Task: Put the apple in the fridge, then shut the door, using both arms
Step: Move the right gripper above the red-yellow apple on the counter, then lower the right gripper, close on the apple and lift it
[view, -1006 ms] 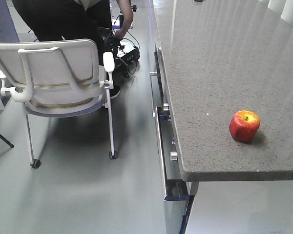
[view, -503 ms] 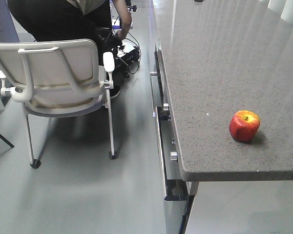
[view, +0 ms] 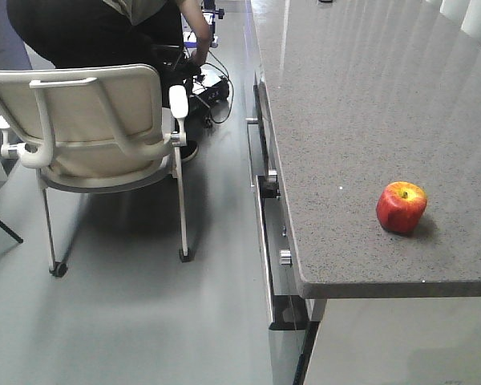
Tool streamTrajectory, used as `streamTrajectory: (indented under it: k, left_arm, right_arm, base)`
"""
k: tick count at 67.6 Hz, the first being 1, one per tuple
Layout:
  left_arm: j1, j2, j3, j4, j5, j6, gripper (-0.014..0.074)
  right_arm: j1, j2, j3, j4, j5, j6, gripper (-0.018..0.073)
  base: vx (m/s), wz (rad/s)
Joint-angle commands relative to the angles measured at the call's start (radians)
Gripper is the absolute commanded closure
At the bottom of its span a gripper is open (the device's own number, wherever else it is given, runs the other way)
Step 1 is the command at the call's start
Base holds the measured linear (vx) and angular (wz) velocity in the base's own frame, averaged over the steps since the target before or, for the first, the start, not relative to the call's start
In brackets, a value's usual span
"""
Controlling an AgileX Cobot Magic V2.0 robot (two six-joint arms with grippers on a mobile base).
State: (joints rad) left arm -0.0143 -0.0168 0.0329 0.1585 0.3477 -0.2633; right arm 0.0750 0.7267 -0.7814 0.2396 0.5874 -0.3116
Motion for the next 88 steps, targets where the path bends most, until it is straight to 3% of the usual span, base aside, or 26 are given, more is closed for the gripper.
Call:
streamTrajectory:
  k: [1,15,22,48,55,88]
  left_arm:
    - [-0.007,0.002,0.017,-0.004,-0.071,-0.008,0.0603]
    - [-0.007,0.002,0.017,-0.004,-0.071,-0.008,0.0603]
    - [-0.007,0.002,0.017,-0.004,-0.071,-0.008,0.0603]
    - [-0.007,0.002,0.017,-0.004,-0.071,-0.008,0.0603]
    - [-0.007,0.002,0.017,-0.004,-0.071,-0.008,0.0603]
    - [-0.007,0.002,0.017,-0.004,-0.071,-0.008,0.0603]
  right_arm:
    - [0.001,0.082,-0.097,-0.097,0.050,0.101,0.0563]
    - [0.001,0.251,-0.215,-0.281,0.227,0.260,0.0526]
    - [0.001,0.316,-0.249,-0.291,0.247,0.277,0.0462]
    - [0.001,0.528,-0.343,-0.272,0.239,0.275,-0.0033]
    - [0.001,0.593,-0.389,-0.265,0.246,0.278,-0.0109]
    - [0.001,0.892,-0.615,-0.263,0.299,0.296,-0.0115]
  base:
    - [0.00,0.00]
    - [0.00,0.00]
    - [0.00,0.00]
    - [0.00,0.00]
    - [0.00,0.00]
    - [0.00,0.00]
